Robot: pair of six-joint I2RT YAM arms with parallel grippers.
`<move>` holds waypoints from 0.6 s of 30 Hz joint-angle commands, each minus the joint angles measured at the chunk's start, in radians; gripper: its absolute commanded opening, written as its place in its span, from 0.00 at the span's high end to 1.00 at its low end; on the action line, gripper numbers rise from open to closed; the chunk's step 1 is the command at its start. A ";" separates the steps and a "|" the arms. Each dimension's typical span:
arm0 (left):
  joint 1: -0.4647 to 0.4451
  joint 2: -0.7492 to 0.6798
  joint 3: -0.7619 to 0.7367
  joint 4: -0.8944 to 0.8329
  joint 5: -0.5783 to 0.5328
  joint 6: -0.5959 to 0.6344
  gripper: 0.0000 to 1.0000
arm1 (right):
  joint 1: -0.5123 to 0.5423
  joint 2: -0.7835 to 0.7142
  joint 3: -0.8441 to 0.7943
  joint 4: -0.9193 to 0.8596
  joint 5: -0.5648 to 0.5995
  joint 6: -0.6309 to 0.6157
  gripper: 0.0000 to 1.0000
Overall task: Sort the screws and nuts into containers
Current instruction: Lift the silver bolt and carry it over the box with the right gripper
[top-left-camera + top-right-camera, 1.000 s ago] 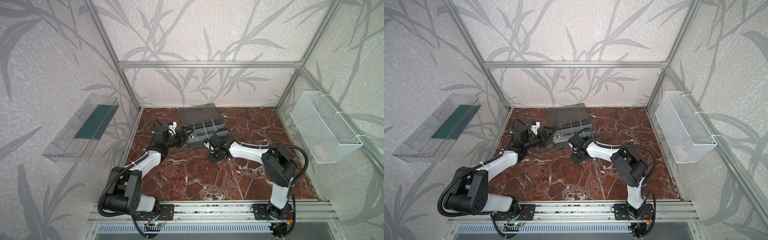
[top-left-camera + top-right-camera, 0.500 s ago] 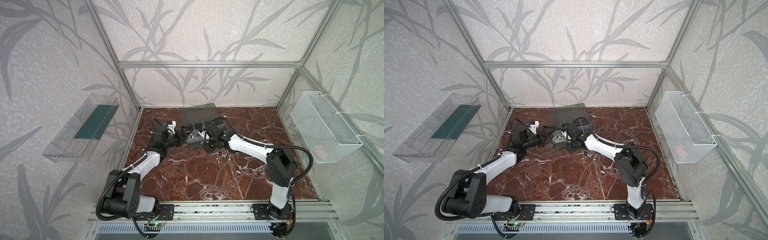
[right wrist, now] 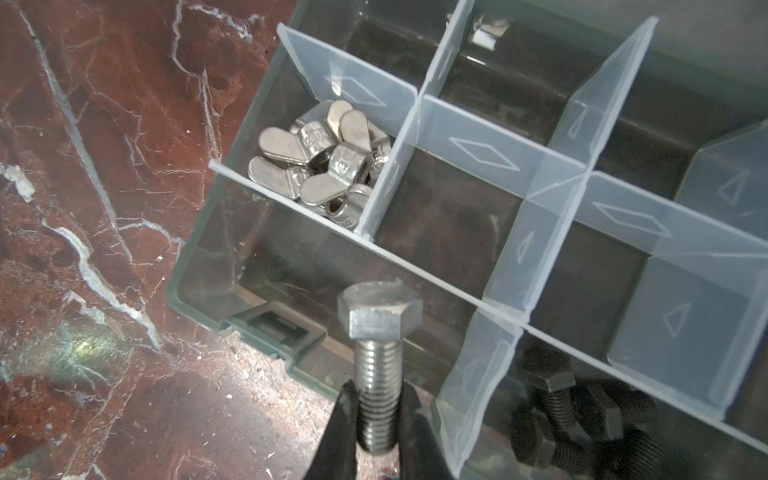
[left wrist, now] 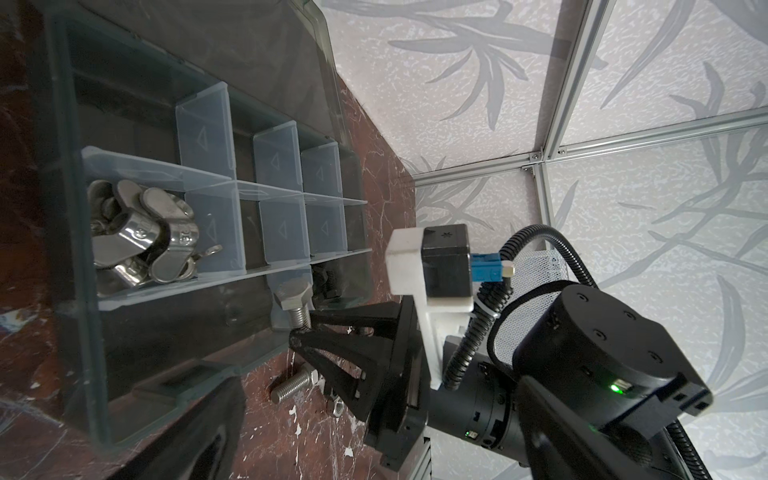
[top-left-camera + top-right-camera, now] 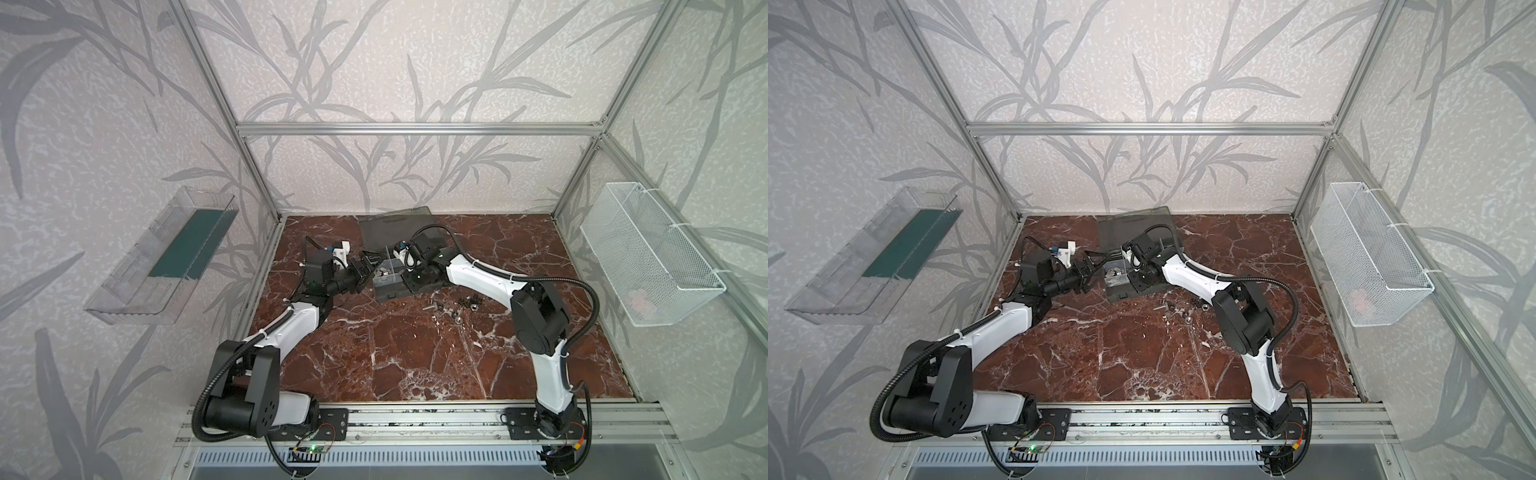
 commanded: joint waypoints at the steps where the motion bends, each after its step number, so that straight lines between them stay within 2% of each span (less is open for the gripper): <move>1: 0.007 0.006 0.009 0.047 0.015 -0.019 0.01 | 0.002 0.023 0.045 -0.023 0.014 -0.018 0.86; 18: 0.012 0.022 0.004 0.067 0.021 -0.035 0.01 | -0.016 0.065 0.060 -0.035 0.021 -0.005 0.74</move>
